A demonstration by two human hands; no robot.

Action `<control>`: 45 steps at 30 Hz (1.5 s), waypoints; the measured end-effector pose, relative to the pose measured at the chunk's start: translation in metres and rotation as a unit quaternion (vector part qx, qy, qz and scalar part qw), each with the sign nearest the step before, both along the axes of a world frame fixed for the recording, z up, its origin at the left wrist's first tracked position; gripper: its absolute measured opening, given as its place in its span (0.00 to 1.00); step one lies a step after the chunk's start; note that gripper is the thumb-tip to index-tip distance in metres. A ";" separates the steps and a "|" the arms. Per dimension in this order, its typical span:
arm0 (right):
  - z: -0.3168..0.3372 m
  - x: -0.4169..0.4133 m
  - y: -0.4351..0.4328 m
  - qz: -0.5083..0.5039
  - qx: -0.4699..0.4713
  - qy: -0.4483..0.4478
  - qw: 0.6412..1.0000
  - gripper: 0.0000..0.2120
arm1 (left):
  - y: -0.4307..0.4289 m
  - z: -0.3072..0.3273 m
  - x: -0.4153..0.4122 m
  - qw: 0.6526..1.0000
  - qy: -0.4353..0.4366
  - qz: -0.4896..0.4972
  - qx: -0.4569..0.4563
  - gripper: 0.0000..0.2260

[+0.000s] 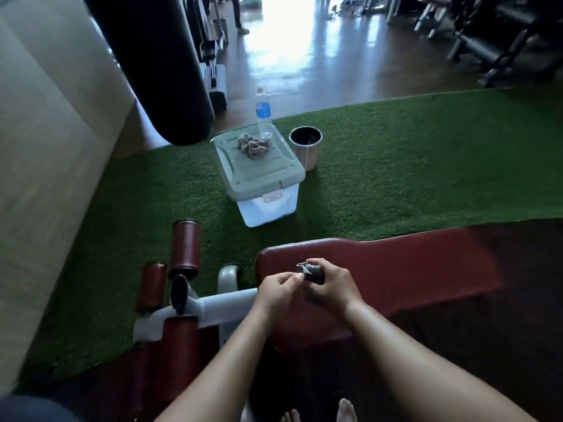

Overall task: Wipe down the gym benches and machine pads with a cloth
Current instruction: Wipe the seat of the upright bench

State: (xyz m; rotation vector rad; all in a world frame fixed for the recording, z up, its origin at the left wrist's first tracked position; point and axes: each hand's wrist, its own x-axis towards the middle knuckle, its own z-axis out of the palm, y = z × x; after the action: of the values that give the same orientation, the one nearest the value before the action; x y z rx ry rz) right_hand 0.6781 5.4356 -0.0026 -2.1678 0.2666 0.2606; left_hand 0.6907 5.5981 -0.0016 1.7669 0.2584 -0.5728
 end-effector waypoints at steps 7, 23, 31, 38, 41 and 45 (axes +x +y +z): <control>0.047 -0.008 -0.105 -0.160 -0.027 -0.052 0.985 0.13 | -0.057 0.063 0.034 0.868 -0.252 -0.318 0.288 0.17; 0.151 -0.119 -0.533 -0.449 -0.055 -0.121 0.883 0.08 | -0.537 0.117 0.025 0.604 -0.464 -0.566 0.315 0.24; 0.171 -0.181 -0.718 -0.544 -0.051 -0.123 0.829 0.07 | -0.766 0.128 -0.009 0.550 -0.481 -0.626 0.272 0.28; 0.162 -0.177 -0.871 -0.607 -0.060 -0.132 0.781 0.07 | -0.946 0.115 0.002 0.493 -0.500 -0.667 0.248 0.29; 0.162 -0.155 -0.934 -0.631 -0.064 -0.131 0.762 0.06 | -1.018 0.116 0.029 0.474 -0.504 -0.680 0.242 0.29; 0.169 -0.122 -1.016 -0.645 -0.064 -0.133 0.750 0.03 | -1.109 0.127 0.066 0.463 -0.506 -0.688 0.236 0.30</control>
State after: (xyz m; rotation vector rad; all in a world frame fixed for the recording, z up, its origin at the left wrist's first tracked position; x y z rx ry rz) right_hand 0.5559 4.4193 0.1660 -1.6231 1.5263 -0.8663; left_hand 0.7572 4.4890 0.1259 2.2016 -2.2666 -0.3517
